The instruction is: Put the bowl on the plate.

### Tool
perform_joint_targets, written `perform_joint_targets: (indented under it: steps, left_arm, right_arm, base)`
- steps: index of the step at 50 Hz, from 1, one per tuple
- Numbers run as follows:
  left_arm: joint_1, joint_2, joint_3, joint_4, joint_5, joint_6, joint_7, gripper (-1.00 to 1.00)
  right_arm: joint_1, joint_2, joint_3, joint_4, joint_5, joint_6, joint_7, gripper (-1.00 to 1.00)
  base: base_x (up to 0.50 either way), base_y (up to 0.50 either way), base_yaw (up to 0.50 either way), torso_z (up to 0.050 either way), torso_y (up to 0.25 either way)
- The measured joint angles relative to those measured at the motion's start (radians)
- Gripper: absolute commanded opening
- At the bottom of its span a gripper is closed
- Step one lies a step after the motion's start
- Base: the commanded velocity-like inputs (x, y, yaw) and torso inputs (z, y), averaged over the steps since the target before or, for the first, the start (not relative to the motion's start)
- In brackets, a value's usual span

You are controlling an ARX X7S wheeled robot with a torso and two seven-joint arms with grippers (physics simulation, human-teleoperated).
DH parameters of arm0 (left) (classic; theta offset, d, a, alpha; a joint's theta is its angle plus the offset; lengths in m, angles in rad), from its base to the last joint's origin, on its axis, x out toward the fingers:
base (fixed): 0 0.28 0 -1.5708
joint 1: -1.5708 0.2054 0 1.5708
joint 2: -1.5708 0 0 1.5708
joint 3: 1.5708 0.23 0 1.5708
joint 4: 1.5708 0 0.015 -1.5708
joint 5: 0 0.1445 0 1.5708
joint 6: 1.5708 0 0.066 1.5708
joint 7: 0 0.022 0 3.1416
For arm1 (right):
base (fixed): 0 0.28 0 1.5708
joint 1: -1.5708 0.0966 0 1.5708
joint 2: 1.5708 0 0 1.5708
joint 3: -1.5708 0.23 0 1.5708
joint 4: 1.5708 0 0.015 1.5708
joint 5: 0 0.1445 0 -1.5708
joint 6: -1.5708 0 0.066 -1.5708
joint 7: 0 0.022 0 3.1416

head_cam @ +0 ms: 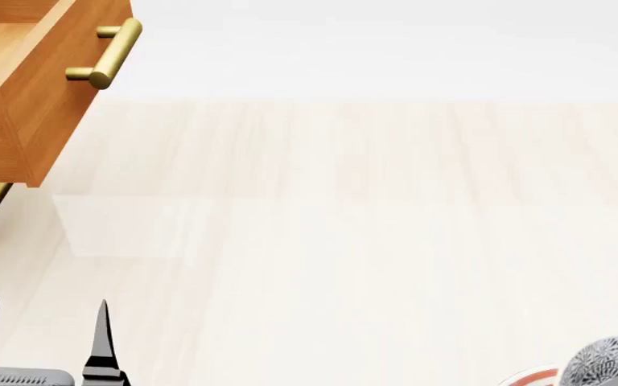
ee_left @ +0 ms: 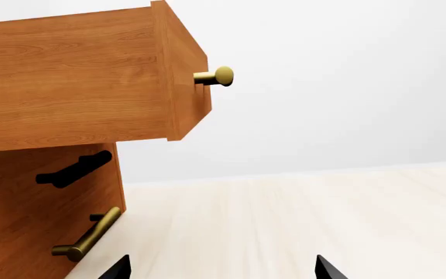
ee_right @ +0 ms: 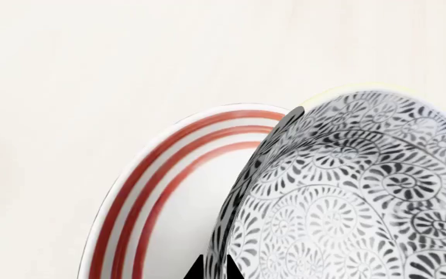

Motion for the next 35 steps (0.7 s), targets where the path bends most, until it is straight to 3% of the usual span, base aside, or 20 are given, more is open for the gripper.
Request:
perform_joint_targets:
  steps: [35]
  left_arm:
    - [0.000, -0.005, 0.004, -0.005, -0.008, 0.008, -0.005, 1.00]
  right_arm:
    - [-0.030, -0.036, -0.016, 0.039, -0.023, -0.027, -0.014, -1.00]
  base:
    - [0.00, 0.00, 0.00, 0.000, 0.000]
